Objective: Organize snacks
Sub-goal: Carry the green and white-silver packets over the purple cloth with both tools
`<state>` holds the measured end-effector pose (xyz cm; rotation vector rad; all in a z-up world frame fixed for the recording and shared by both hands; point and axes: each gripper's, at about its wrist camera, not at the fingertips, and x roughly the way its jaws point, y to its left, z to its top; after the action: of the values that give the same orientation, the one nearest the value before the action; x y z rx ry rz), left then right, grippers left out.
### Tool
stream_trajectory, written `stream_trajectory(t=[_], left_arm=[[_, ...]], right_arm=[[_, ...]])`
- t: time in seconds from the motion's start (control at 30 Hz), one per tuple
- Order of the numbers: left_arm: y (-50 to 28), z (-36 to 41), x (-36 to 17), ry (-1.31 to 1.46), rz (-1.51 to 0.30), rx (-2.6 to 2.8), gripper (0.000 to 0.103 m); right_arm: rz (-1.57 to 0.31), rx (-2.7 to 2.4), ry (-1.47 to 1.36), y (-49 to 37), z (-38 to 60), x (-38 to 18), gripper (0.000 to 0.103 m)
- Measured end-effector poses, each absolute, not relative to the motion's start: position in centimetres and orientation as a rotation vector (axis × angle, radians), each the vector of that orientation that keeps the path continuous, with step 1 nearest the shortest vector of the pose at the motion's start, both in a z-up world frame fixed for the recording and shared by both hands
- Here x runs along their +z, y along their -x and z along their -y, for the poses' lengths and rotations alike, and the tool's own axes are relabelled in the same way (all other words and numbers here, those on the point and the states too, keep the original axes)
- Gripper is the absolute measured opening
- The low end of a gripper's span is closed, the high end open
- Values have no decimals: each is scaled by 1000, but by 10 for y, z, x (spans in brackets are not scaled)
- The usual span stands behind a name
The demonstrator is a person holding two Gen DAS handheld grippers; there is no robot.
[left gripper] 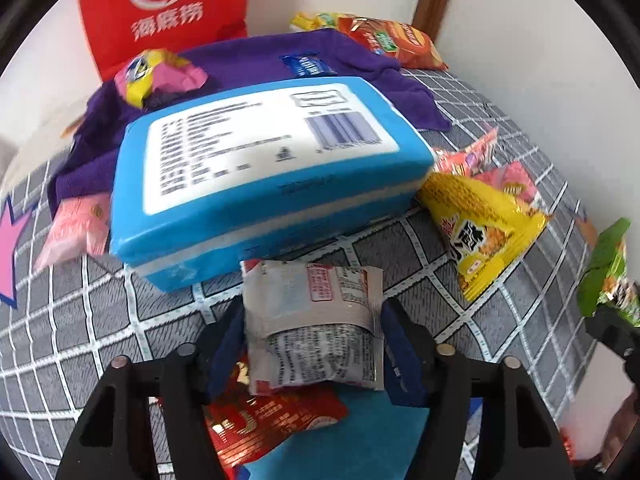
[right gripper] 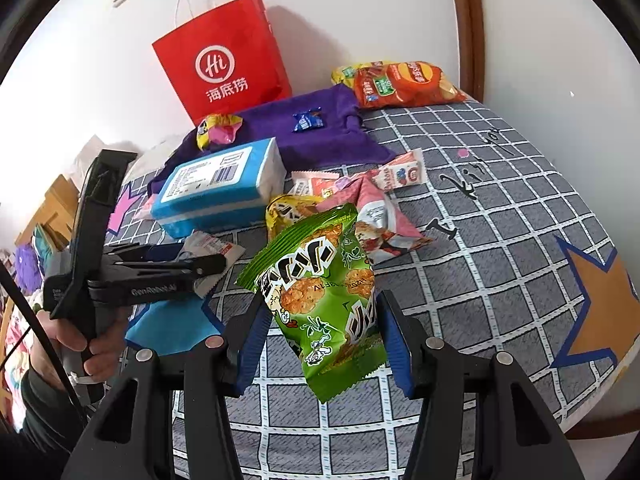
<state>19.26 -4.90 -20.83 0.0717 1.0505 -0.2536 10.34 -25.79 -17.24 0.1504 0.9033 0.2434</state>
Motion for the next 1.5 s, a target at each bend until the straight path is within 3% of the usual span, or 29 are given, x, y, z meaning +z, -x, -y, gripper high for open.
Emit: stream_trajectory(t=[0.1,0.17,0.33,0.93,1.2,1.5], left_arm=[[-188,57,-210,-122,-1017,-239,62],[-186,58,-208,-109,-1015,-265,53],[-183,49,-199,-68,-1016,-283,47],[-199,-14,-107,31,-862,-258,47],[-249,-53,-69,37,-784,-157,47],[-303,-85,-66,67,-750,-73,47]], right_arm=[[-910,243,-142,-103,254,-172,53],[-912,241,-138,-103,253,-172,53],[-905,233,-127,-105,250,-166,53],[-796,268,-53,-174,219,-101,53],[-756,299,-27,-246,192,-71,53],[-785,361,-9,-330,166,-75,53]])
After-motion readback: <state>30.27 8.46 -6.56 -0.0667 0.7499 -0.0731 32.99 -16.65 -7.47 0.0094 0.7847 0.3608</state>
